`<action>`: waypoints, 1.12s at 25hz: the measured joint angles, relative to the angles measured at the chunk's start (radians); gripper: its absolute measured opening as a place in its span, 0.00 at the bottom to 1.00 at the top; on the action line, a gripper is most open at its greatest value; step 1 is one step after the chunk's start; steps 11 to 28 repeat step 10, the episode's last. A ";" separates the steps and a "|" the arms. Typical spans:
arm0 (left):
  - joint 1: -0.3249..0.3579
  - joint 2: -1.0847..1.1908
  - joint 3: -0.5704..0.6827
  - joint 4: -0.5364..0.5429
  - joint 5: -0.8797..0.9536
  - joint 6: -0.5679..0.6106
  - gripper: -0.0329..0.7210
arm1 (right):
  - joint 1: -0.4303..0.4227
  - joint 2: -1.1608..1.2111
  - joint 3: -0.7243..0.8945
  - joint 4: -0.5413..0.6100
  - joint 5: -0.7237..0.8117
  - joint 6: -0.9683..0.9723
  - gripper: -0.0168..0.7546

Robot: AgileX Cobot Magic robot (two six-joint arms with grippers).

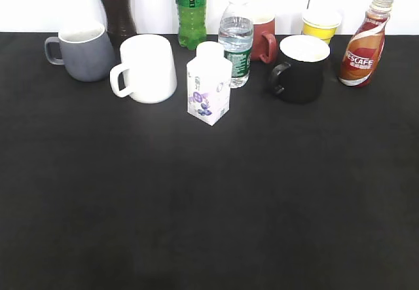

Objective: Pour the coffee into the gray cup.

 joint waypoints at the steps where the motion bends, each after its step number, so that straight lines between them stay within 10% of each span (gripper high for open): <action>1: 0.000 0.000 0.000 0.000 0.000 0.000 0.45 | 0.000 0.000 0.000 0.000 0.000 0.000 0.71; 28: 0.000 0.000 0.000 0.000 0.000 0.000 0.45 | 0.000 0.000 0.000 0.000 -0.001 0.000 0.71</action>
